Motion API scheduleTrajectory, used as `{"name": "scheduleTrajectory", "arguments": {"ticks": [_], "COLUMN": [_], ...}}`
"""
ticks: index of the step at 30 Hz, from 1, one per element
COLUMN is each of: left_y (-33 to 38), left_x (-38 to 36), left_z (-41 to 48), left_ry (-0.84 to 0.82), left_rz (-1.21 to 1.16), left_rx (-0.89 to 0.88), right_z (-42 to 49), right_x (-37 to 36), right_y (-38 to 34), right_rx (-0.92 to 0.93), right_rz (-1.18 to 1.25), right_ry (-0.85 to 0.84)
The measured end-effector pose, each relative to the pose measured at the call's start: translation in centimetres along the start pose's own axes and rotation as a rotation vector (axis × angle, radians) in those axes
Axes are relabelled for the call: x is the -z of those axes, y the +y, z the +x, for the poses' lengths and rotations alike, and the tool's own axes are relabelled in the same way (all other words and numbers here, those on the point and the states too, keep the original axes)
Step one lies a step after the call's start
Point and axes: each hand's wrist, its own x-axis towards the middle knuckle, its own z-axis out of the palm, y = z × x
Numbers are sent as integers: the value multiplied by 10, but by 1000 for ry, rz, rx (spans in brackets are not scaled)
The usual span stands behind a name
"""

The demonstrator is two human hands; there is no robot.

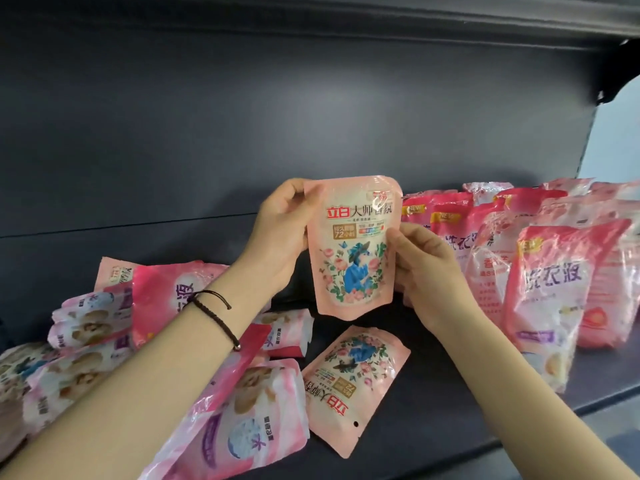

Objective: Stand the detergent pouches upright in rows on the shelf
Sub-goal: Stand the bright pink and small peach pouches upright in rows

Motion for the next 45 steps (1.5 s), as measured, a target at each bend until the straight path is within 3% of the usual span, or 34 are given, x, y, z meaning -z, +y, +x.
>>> {"name": "scheduleTrajectory", "arguments": {"ticks": [10, 13, 17, 21, 25, 32, 36, 42, 45], "left_y": [-27, -48, -79, -99, -101, -94, -106, -134, -150], "left_x": [-65, -78, -92, -101, -107, -162, -204, -277, -313], "left_z": [-98, -123, -152, -172, -174, -170, -175, -172, -163], "left_ry": [-6, 17, -97, -33, 53, 6, 127, 324, 343], "left_rz": [116, 96, 116, 173, 201, 167, 97, 257, 324], "left_rx": [-69, -21, 108, 123, 70, -72, -117, -293, -318], "right_z": [-88, -102, -113, -117, -118, -119, -114, -92, -77], "right_x": [63, 81, 102, 116, 121, 157, 196, 266, 302], "right_y": [5, 10, 12, 9, 2, -28, -36, -48, -51], "right_rx": [91, 50, 18, 8, 37, 189, 186, 173, 156], "right_rz": [-29, -44, -33, -27, -64, -33, -26, -1, -41], "right_ry": [112, 126, 132, 104, 80, 140, 169, 141, 125]}}
